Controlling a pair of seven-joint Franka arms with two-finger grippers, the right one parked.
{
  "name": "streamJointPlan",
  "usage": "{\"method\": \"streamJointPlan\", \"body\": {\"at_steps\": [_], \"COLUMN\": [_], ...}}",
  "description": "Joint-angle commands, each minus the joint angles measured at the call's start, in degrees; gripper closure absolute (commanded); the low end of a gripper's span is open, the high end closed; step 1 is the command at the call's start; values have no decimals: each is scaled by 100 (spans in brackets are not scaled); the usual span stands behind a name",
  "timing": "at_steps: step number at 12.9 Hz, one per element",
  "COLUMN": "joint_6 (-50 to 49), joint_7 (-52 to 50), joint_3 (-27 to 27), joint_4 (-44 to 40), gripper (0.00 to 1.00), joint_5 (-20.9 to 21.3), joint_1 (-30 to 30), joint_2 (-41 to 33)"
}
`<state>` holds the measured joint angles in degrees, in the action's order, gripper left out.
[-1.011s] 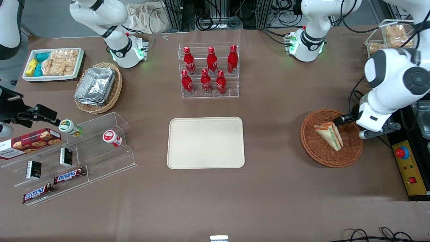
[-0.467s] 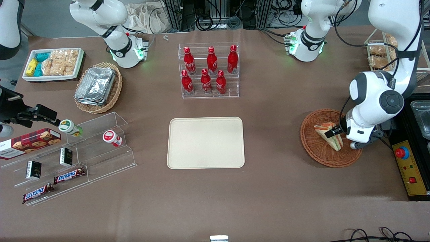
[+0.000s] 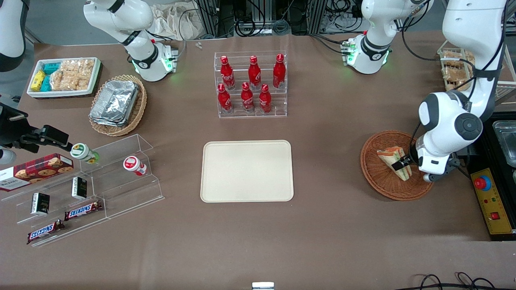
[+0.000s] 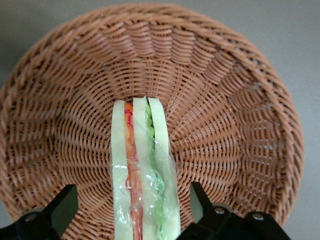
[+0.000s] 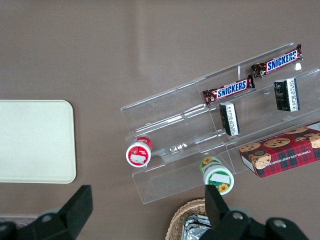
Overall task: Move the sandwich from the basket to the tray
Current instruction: 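Lower the open left gripper around the sandwich and close it, then lift the sandwich up out of the basket with the left gripper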
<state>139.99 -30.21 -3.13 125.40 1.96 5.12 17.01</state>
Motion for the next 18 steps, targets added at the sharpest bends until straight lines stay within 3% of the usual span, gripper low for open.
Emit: {"method": "streamJointPlan", "body": {"at_steps": [1,3,4,5,7,10,14,18], "joint_6": [187,196,196,196,196,169,-460,-3066], "joint_7": [-134,-143,-143,-212,-414,-652,-819,-811], "joint_3": [-48,-39,-39,-39,-48,-56,-100,-354], "joint_4": [107,107,107,107,64,2,-313,-1830], "gripper": [0,1,6,17,49,84,91,91], "joint_5": [-38,-21,-20,-20,-3,-3,6,15], "joint_1": [24,15,15,15,-2,-20,-46,-81], "joint_2": [109,170,171,171,153,109,-119,-418]}}
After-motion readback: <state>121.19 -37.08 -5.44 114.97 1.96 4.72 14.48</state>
